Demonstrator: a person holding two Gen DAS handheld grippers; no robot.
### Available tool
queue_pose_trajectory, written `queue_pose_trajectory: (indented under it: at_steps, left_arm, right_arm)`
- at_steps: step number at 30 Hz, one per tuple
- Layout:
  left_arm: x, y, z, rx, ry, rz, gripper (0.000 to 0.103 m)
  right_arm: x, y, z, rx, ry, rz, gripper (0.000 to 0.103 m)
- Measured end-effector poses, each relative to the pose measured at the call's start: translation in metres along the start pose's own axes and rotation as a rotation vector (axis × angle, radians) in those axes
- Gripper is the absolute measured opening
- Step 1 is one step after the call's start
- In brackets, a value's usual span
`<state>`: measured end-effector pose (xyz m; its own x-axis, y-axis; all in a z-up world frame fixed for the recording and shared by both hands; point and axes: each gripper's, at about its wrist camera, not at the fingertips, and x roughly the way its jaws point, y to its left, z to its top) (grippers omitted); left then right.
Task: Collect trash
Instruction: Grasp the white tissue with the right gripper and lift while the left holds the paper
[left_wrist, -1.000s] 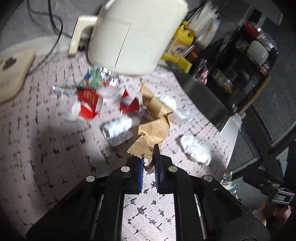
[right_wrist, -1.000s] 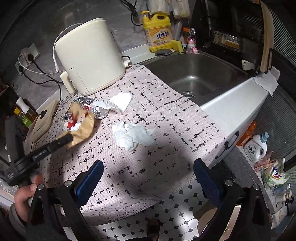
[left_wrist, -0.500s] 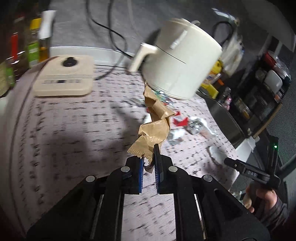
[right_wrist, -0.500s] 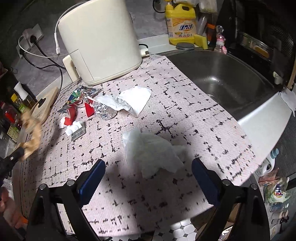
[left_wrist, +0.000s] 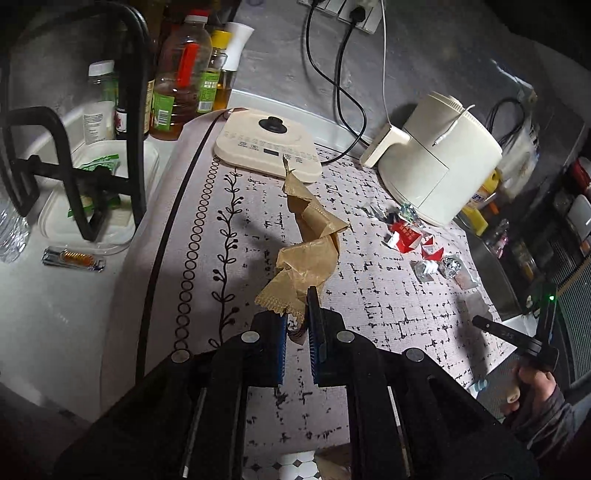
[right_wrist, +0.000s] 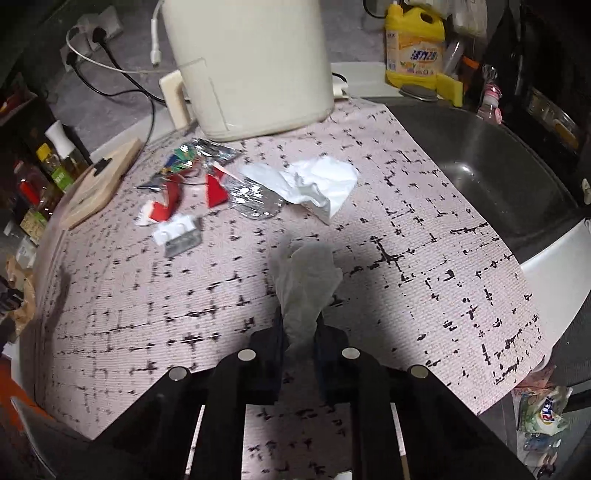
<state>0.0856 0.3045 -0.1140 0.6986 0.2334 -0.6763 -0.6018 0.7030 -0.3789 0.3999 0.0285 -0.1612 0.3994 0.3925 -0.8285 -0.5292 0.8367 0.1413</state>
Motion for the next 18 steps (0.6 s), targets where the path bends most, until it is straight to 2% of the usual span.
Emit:
queue_pose_trajectory:
  at_steps: [5, 10, 15, 18]
  left_arm:
    - [-0.006, -0.027, -0.003, 0.04, -0.006, -0.034, 0.01]
    - [0.001, -0.07, -0.009, 0.097, -0.002, -0.119, 0.01]
    - [0.026, -0.121, -0.027, 0.187, 0.093, -0.195, 0.01]
    - [0.032, -0.158, -0.034, 0.263, 0.106, -0.252, 0.01]
  right_arm:
    - [-0.037, -0.001, -0.012, 0.005, -0.047, 0.048, 0.013]
    - [-0.075, -0.012, -0.034, 0.007, -0.059, 0.062, 0.013]
    - [-0.112, -0.046, -0.059, 0.057, -0.092, 0.041, 0.014]
    - [-0.13, -0.072, -0.076, 0.119, -0.1, 0.023, 0.014]
